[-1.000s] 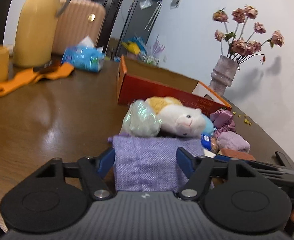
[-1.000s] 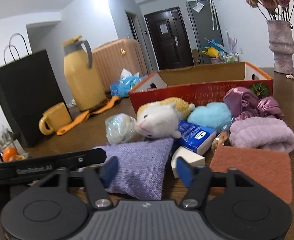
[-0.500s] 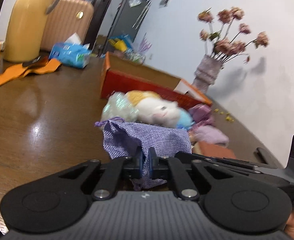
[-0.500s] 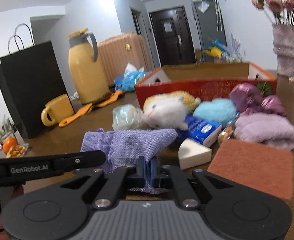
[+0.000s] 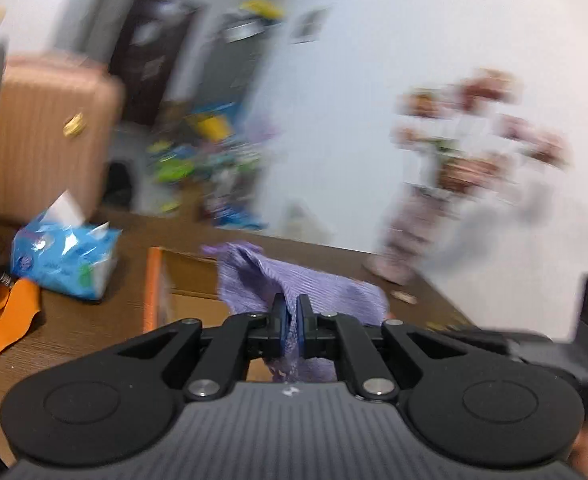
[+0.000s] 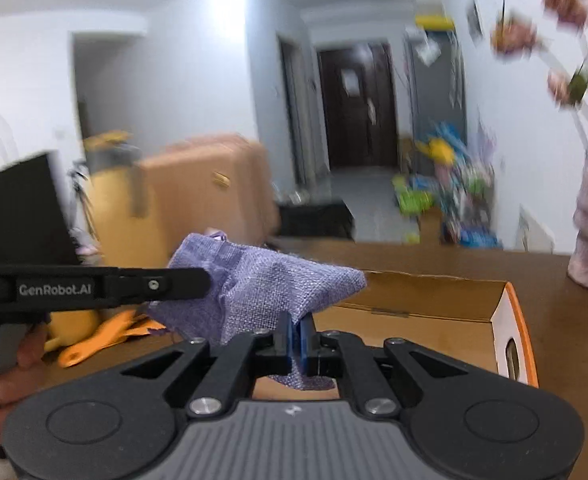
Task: Organize soft objects
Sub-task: 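Carry the pouch into the red cardboard box and open both grippers, then move both grippers back over the table toward the brown sponge block, then close both grippers on the brown-and-cream sponge block, then carry the sponge block into the box beside the pouch and release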
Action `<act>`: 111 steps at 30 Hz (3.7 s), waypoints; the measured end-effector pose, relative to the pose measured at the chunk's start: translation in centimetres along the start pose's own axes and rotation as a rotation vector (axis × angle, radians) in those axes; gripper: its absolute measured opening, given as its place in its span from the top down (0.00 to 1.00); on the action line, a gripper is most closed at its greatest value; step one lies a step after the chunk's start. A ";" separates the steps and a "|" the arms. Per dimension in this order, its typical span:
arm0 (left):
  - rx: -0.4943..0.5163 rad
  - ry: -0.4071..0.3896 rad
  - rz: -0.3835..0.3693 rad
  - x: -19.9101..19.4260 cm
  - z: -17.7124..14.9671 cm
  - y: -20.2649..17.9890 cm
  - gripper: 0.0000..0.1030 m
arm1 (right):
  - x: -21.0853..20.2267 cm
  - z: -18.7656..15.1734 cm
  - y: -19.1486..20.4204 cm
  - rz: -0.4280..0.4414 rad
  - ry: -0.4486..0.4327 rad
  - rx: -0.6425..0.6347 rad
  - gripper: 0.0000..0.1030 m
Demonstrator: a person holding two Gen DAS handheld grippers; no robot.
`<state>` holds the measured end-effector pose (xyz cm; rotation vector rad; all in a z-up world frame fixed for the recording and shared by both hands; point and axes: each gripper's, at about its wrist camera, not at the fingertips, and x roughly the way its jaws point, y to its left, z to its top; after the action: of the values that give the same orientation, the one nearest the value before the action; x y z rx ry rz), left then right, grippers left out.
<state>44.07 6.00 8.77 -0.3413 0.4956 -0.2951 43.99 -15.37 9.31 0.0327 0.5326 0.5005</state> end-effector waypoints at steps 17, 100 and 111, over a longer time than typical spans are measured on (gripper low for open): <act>0.175 0.111 0.302 10.2 1.9 2.4 0.59 | 15.7 3.7 -5.2 -0.134 0.223 0.086 0.45; 0.051 0.303 -0.164 -13.7 -23.4 -7.3 0.52 | -18.5 -24.9 -1.1 0.057 -0.036 0.304 0.62; -0.030 0.289 -0.257 -12.6 -22.0 -7.4 0.72 | -19.1 -23.8 -1.8 0.012 -0.067 0.341 0.65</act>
<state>20.90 -1.59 -1.38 -0.3949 0.7418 -0.5918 18.85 -28.19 -2.46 0.3770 0.5473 0.4141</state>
